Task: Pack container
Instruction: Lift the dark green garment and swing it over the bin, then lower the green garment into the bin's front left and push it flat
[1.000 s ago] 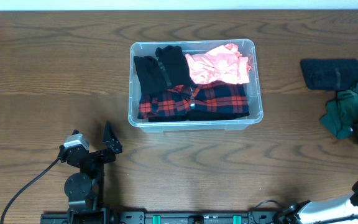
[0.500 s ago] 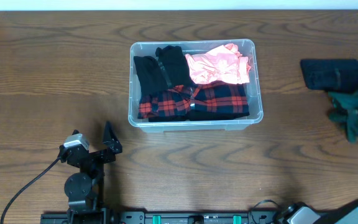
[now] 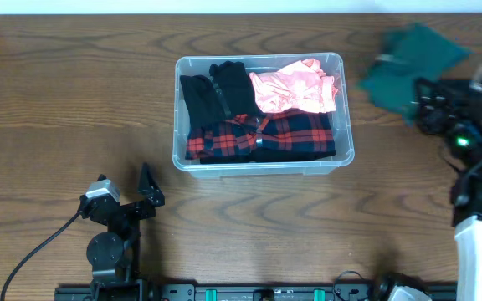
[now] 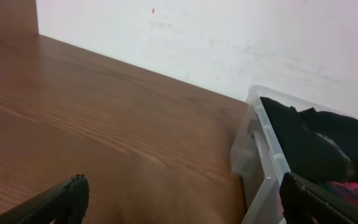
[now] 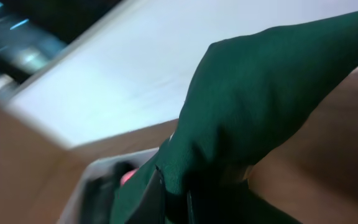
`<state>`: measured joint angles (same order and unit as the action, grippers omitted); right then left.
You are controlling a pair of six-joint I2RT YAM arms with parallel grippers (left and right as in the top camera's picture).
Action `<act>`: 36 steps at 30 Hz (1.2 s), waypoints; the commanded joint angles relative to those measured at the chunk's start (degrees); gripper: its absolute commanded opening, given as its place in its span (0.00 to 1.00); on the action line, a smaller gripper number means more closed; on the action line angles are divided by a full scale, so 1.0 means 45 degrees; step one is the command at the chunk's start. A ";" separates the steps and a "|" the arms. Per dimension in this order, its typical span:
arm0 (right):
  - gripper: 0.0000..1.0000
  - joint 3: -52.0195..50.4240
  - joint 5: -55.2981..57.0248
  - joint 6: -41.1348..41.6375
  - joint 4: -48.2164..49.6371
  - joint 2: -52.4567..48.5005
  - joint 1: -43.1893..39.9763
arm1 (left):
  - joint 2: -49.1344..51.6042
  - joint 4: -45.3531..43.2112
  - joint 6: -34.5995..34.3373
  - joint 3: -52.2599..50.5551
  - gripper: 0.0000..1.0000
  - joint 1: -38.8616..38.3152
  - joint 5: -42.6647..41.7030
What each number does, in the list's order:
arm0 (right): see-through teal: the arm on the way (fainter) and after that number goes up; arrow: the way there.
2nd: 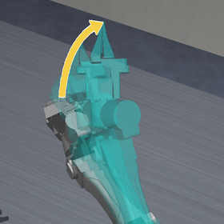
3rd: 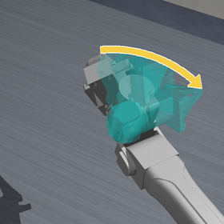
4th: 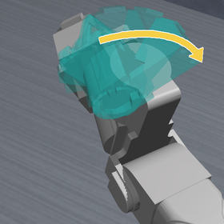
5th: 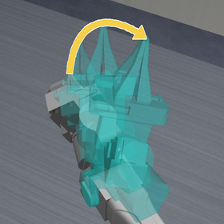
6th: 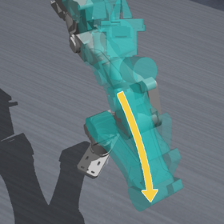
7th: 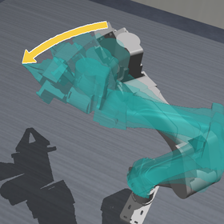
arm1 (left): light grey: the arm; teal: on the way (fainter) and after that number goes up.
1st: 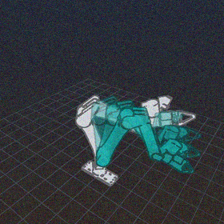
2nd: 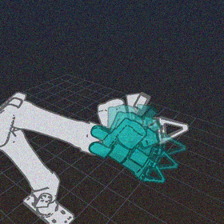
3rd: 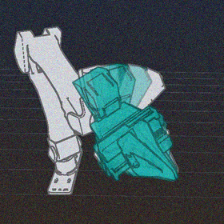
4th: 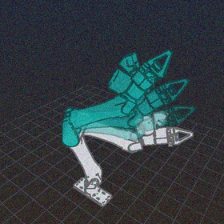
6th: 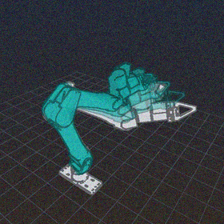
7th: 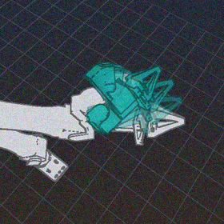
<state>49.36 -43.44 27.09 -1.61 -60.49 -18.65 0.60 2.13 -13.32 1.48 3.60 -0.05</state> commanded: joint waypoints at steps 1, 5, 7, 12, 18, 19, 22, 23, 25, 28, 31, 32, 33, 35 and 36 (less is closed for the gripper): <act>0.01 0.0296 -0.0680 0.0359 0.0525 0.0155 0.2137 | -0.0068 0.0461 0.0029 -0.0277 0.98 -0.0029 0.0112; 0.01 0.0296 -0.0053 0.0733 0.1535 0.0034 0.4498 | -0.0068 0.0461 0.0029 -0.0277 0.98 -0.0029 0.0112; 0.01 0.0296 0.0529 0.0942 0.2064 -0.0121 0.5741 | -0.0068 0.0461 0.0029 -0.0277 0.98 -0.0029 0.0112; 0.01 0.0296 0.1812 0.1438 0.3011 -0.0782 0.8505 | -0.0068 0.0461 0.0029 -0.0277 0.98 -0.0029 0.0112; 0.01 0.0296 0.3342 0.2919 0.4201 -0.2025 1.1089 | -0.0068 0.0461 0.0029 -0.0277 0.98 -0.0029 0.0112; 0.01 0.0296 0.3473 0.3191 0.4512 -0.2191 1.1404 | -0.0068 0.0461 0.0029 -0.0277 0.98 -0.0029 0.0112; 0.01 0.0296 0.4163 0.3978 0.5100 -0.2594 1.2162 | -0.0068 0.0461 0.0029 -0.0277 0.98 -0.0029 0.0112; 0.01 0.0296 0.4464 0.4114 0.5197 -0.2725 1.2347 | -0.0068 0.0461 0.0029 -0.0277 0.98 -0.0029 0.0112; 0.01 0.0296 0.4915 0.4226 0.5221 -0.2977 1.2517 | -0.0068 0.0461 0.0029 -0.0277 0.98 -0.0029 0.0112; 0.01 0.0296 0.4983 0.4609 0.5226 -0.3473 1.2546 | -0.0068 0.0461 0.0029 -0.0277 0.98 -0.0029 0.0112; 0.01 0.0296 0.4886 0.4872 0.5333 -0.4109 1.2551 | -0.0068 0.0461 0.0029 -0.0277 0.98 -0.0029 0.0112; 0.01 0.0296 0.4881 0.4935 0.5377 -0.4371 1.2556 | -0.0068 0.0461 0.0029 -0.0277 0.98 -0.0029 0.0112; 0.01 0.0296 0.4872 0.4930 0.5474 -0.4590 1.2556 | -0.0068 0.0461 0.0029 -0.0277 0.98 -0.0029 0.0112; 0.01 0.0296 0.4702 0.4935 0.5717 -0.5022 1.2556 | -0.0068 0.0461 0.0029 -0.0277 0.98 -0.0029 0.0112; 0.01 0.0296 0.4595 0.4935 0.5872 -0.5241 1.2556 | -0.0068 0.0461 0.0029 -0.0277 0.98 -0.0029 0.0112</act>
<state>49.43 -22.63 48.07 23.18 -82.50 37.39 0.60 2.13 -13.32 1.48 3.60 -0.05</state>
